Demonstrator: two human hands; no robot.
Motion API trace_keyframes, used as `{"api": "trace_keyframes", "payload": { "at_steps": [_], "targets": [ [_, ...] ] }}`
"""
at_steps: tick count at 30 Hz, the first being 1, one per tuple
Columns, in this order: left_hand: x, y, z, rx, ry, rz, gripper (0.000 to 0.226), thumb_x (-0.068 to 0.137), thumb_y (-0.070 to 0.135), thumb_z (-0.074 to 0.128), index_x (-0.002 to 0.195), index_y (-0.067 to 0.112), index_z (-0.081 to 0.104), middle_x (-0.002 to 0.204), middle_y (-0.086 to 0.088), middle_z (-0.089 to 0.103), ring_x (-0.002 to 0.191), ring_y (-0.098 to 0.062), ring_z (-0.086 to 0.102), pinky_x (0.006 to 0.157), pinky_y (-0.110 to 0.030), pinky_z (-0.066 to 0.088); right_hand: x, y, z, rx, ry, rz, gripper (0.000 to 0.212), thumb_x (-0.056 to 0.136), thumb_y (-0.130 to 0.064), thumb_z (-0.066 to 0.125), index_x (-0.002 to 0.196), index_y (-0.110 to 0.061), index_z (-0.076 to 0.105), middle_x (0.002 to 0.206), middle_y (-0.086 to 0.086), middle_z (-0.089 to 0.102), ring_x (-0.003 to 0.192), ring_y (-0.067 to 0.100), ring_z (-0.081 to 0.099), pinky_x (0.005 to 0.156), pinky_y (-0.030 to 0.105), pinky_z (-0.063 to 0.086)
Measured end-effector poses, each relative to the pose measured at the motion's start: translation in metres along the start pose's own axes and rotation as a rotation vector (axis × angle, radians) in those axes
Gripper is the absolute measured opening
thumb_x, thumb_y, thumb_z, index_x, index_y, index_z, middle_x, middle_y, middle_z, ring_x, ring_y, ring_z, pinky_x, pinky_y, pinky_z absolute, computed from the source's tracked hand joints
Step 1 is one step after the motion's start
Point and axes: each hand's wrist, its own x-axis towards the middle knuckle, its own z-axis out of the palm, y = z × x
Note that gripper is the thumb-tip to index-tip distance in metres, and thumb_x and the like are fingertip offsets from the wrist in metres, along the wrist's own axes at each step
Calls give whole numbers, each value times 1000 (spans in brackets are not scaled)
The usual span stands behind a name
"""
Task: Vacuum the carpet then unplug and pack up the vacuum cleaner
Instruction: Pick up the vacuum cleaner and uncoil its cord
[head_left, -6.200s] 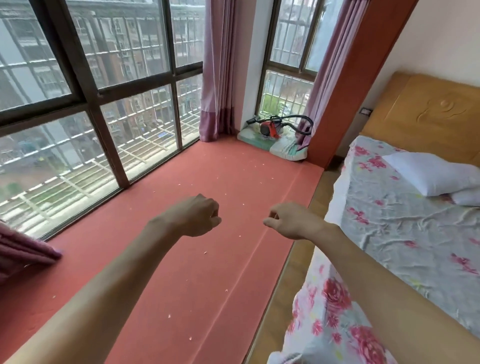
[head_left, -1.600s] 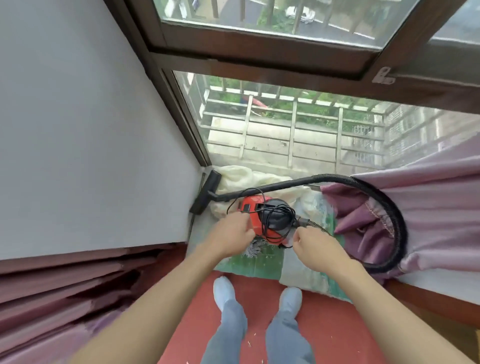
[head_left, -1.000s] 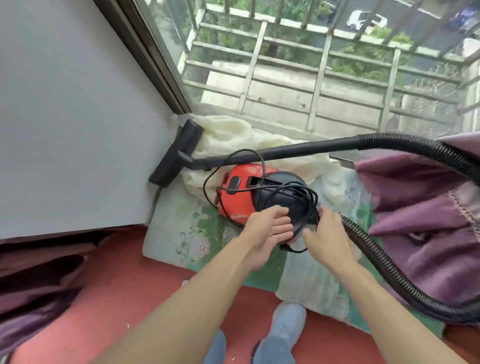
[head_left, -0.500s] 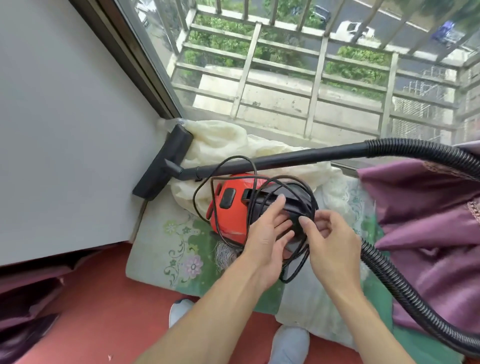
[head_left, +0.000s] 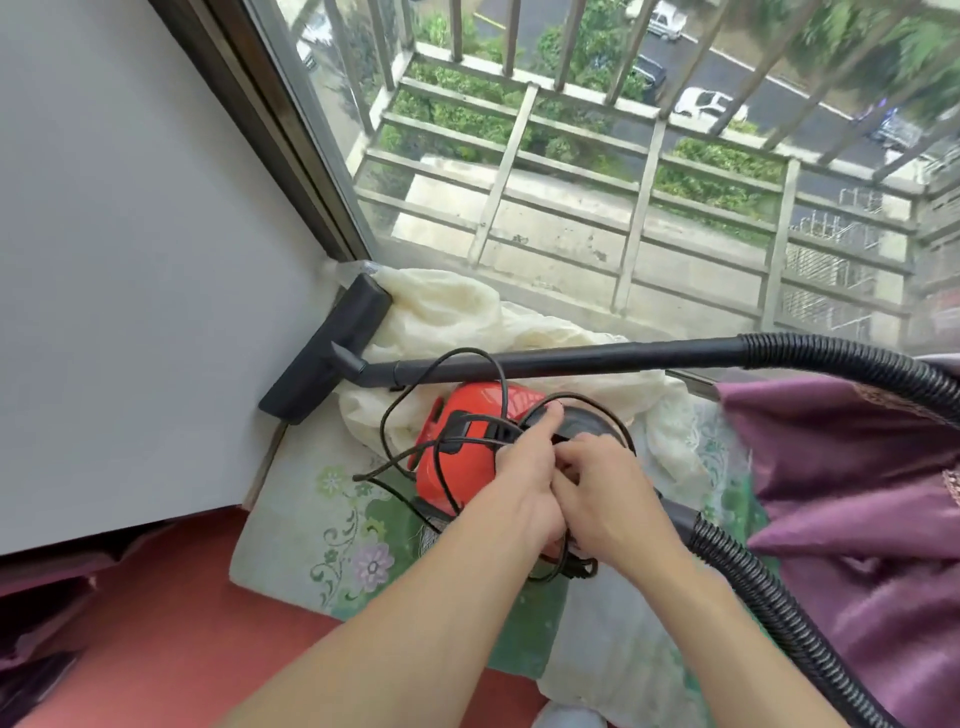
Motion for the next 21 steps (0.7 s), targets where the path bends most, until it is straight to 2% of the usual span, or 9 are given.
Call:
{"api": "trace_keyframes", "payload": {
  "at_steps": [2,3,6,8,11,14,17,21],
  "targets": [
    [11,3,2,-33,80,57,42,94,28,69,126,1,60,100,-16,67,78,-30,66,71,-41,55,5,3,-12,52,-62,-39,19,86,-20,57,71,-23,67,75,-4,61,78,19,58,67,35,45],
    [16,5,2,-61,107,72,33,96,24,66,120,3,62,97,-17,68,70,-29,64,63,-39,54,9,4,-18,77,-20,-43,18,84,-18,58,78,-25,74,79,-5,67,80,17,61,71,32,47],
    [27,10,3,-156,149,107,11,94,11,63,104,5,60,80,-15,66,55,-25,62,51,-31,52,31,10,-31,60,276,15,25,84,-12,58,97,-22,76,101,-4,70,94,17,63,78,26,43],
    [29,12,2,-205,185,126,7,93,7,61,88,4,56,63,-11,60,42,-23,60,47,-29,55,49,17,-36,-28,358,31,30,86,-11,56,110,-18,72,115,1,65,108,22,57,84,29,40],
    [36,11,-4,-224,273,172,12,90,1,56,78,1,53,49,-9,56,30,-22,55,43,-32,55,77,25,-42,-184,296,18,48,85,-7,57,133,-11,57,140,7,49,130,26,39,107,38,32],
    [40,15,-8,-217,325,196,12,87,-3,51,76,-1,52,54,-12,55,27,-21,52,42,-33,54,96,37,-43,-385,196,119,64,84,-11,58,145,-17,40,154,6,33,141,27,24,114,42,18],
    [41,21,-11,-200,331,226,13,87,-4,50,74,-1,51,54,-12,54,26,-20,51,42,-33,55,103,45,-35,-637,105,178,62,83,-16,58,142,-22,40,143,7,41,134,29,28,109,45,21],
    [41,23,-18,-152,324,250,17,87,-4,50,71,0,51,38,-6,49,25,-19,48,42,-33,54,102,40,-33,-843,137,207,36,83,-7,52,117,-14,57,112,13,47,107,32,48,96,47,32]
  ]
}}
